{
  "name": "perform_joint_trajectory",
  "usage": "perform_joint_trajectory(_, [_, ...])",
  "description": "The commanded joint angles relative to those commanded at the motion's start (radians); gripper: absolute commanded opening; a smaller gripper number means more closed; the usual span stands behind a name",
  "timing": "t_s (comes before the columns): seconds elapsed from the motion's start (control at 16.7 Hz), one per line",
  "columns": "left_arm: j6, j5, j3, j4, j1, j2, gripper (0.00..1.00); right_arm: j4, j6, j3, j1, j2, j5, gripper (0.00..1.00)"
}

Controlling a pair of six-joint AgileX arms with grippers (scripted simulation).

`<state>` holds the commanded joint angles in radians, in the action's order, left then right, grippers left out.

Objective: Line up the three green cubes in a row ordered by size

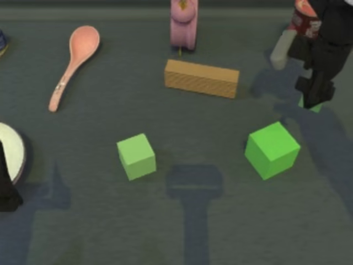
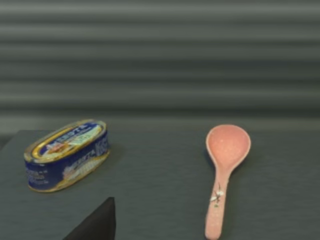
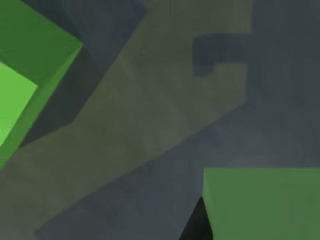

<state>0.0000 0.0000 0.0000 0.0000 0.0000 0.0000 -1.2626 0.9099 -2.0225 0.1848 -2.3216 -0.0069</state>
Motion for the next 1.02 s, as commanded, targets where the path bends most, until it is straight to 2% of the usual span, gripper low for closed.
perform_joint_trajectory(0.18, [0.0,0.0,0.0,0.0,0.0,0.0,1.0,0.028,0.004,0.098,0.083,0.075,-0.001,0.0])
perform_joint_trajectory(0.66, [0.0,0.0,0.0,0.0,0.0,0.0,1.0,0.128,0.021,0.489,0.413,0.359,-0.004,0.0])
perform_joint_trajectory(0.78, [0.0,0.0,0.0,0.0,0.0,0.0,1.0,0.138,0.024,0.521,0.445,0.386,-0.004,0.0])
perform_joint_trajectory(1.02, [0.0,0.0,0.0,0.0,0.0,0.0,1.0,0.135,0.021,0.521,0.443,0.384,-0.005,0.0])
